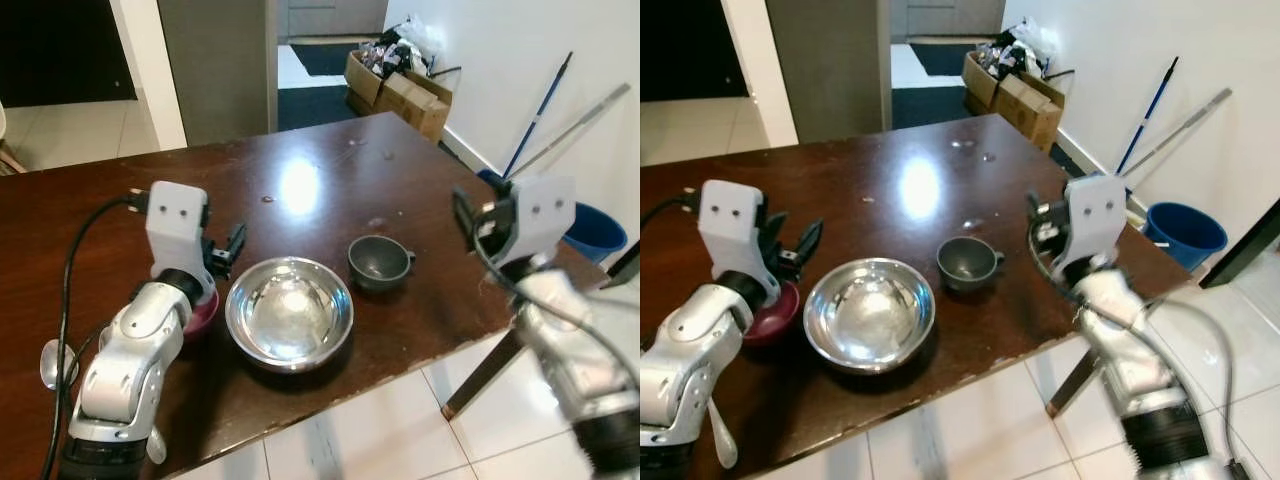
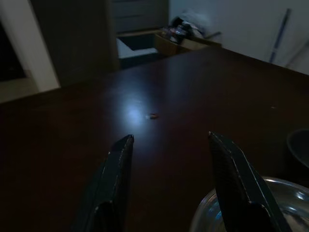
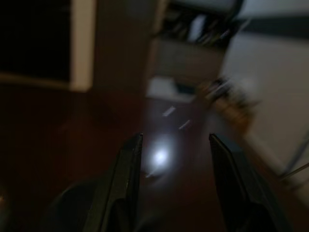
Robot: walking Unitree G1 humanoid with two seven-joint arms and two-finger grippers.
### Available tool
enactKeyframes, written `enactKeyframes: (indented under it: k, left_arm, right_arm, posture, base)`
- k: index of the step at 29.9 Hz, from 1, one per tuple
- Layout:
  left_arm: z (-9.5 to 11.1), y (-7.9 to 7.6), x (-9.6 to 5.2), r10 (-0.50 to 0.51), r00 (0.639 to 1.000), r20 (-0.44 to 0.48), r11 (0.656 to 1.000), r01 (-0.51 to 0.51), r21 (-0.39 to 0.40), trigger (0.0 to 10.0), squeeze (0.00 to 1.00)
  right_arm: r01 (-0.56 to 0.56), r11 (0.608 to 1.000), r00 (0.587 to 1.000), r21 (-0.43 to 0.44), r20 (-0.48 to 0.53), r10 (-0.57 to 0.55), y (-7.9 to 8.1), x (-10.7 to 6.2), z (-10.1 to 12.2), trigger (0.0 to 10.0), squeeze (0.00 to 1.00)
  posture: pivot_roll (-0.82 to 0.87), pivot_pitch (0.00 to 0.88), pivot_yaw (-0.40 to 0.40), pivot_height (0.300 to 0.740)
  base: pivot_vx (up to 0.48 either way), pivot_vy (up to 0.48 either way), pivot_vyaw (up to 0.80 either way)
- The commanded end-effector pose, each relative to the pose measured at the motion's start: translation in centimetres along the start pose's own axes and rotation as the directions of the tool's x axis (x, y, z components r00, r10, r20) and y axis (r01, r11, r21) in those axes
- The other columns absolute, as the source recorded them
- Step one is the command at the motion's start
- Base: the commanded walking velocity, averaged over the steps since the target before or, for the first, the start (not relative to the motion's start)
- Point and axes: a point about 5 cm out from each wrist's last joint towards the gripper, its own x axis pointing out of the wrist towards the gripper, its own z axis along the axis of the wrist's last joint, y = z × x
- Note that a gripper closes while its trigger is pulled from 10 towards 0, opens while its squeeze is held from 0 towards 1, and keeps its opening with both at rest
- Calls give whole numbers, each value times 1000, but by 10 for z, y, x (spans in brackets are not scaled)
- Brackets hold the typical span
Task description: Setting the table
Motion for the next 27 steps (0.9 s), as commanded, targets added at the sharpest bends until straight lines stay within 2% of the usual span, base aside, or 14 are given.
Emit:
enactKeyframes:
  k: [1, 4, 11, 15, 19, 23, 27]
  left_arm:
    - [-6, 8, -1, 54, 998, -17, 999, -54, 9, 10000, 0]
    - [-12, 12, -5, 99, 995, -32, 995, -98, 10, 10000, 0]
    - [-21, 24, -12, 156, 986, -58, 987, -153, 47, 10000, 0]
    - [-24, 41, -20, 181, 981, -74, 982, -176, 72, 10000, 0]
    - [-28, 59, -35, 238, 967, -88, 968, -229, 104, 10000, 0]
    - [-29, 64, -37, 273, 959, -80, 958, -264, 112, 10000, 0]
    - [-26, 61, -31, 282, 958, -57, 956, -276, 99, 10000, 0]
  right_arm:
    - [-22, 997, 999, 78, -41, 26, 15, -12, -3, 10000, 0]
    - [-34, 996, 998, 84, -58, 39, 20, -16, 6, 10000, 0]
    - [-30, 994, 998, 109, -51, 36, 18, -10, 13, 10000, 0]
    - [-66, 992, 996, 109, -55, 73, 24, -6, 13, 10000, 0]
    - [-78, 990, 993, 120, -81, 88, 29, -5, 10, 10000, 0]
    - [-69, 989, 993, 132, -91, 81, 30, -1, 8, 10000, 0]
    - [-71, 989, 991, 128, -100, 84, 31, 2, 5, 10000, 0]
  posture:
    - [-136, 0, 57, 740]
    - [-122, 0, 56, 740]
    - [-97, 0, 49, 740]
    - [-84, 0, 41, 740]
    - [-61, 0, 28, 740]
    - [-47, 0, 13, 740]
    - [-38, 0, 4, 740]
  base:
    - [0, 0, 0]
    - [0, 0, 0]
    - [0, 0, 0]
    - [0, 0, 0]
    - [0, 0, 0]
    - [0, 0, 0]
    - [0, 0, 0]
